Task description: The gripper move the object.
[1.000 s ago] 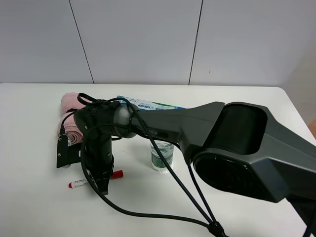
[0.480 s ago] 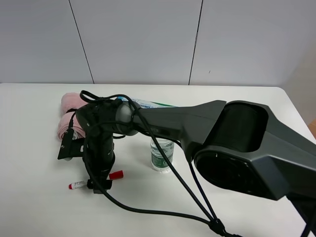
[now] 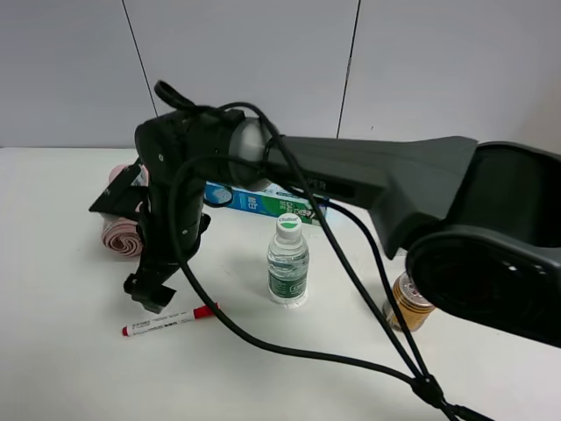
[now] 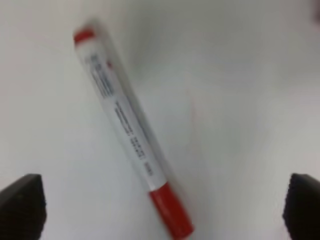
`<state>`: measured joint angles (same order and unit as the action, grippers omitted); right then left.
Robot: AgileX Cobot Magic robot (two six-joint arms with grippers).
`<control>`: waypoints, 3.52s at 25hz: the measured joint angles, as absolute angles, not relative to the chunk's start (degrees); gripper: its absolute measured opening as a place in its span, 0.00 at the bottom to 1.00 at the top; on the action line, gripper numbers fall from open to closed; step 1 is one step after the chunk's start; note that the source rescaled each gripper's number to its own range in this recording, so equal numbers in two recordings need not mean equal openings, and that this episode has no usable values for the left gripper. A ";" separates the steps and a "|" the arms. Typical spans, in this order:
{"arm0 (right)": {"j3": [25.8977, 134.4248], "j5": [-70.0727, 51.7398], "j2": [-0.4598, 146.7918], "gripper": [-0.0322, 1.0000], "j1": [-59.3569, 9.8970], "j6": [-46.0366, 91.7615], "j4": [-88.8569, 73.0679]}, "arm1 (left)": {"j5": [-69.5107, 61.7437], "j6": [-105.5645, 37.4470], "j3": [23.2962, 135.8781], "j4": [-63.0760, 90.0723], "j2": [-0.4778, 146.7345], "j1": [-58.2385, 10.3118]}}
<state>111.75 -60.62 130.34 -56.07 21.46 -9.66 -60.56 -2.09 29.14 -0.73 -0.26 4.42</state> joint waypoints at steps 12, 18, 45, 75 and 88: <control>111.75 -65.13 117.12 1.00 -51.56 10.85 -14.28 | -60.56 -2.09 29.14 -0.73 -0.26 4.42; 111.75 -66.55 112.79 1.00 -43.20 10.85 -11.93 | -60.56 -2.09 29.14 -0.73 -0.26 4.42; 94.09 -69.72 93.92 1.00 -2.89 7.64 -2.55 | -60.56 -2.09 29.14 -0.73 -0.26 4.42; 38.77 -60.02 15.97 1.00 8.99 6.94 -0.55 | -60.56 -2.09 29.14 -0.73 -0.26 4.42; 28.34 -60.24 4.31 1.00 8.28 6.67 -1.48 | -60.56 -2.09 29.14 -0.73 -0.26 4.42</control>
